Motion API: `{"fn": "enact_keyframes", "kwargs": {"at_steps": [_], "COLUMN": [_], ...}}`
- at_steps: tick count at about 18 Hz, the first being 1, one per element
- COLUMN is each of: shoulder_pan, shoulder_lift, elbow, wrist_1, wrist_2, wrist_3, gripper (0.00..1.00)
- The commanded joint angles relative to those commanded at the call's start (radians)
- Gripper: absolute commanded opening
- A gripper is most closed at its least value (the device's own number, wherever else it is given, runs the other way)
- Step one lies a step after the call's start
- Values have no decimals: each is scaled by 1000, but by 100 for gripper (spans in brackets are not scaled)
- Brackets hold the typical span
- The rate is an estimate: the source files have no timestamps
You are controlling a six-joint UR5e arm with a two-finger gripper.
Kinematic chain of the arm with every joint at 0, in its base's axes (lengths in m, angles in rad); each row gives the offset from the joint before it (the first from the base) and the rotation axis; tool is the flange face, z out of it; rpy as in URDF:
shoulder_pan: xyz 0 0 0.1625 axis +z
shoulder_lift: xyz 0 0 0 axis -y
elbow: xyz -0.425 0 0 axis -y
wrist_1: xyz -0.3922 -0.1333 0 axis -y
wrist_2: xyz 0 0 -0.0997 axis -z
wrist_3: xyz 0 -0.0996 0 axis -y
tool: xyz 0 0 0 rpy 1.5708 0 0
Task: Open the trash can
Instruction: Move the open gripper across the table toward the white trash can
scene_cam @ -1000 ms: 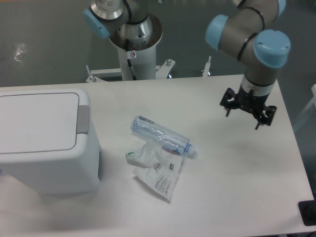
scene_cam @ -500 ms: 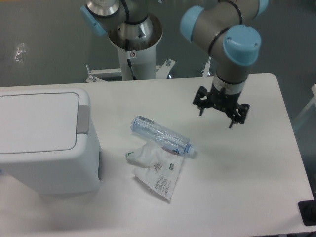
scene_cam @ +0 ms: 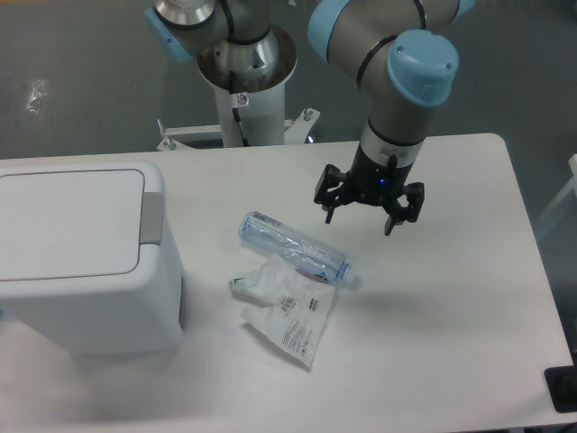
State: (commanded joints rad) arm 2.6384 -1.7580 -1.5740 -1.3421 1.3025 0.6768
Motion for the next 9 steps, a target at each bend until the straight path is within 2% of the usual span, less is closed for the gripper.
{"fn": "enact_keyframes", "kwargs": {"at_steps": [3, 5, 9], "shoulder_pan": [-12, -54, -86], "shoulder_lift": [3, 5, 17], "elbow": [34, 54, 54], "wrist_1": [-3, -3, 9], "wrist_2": [-48, -66, -173], "wrist_3": [-80, -112, -135], "gripper": [100, 100, 100]}}
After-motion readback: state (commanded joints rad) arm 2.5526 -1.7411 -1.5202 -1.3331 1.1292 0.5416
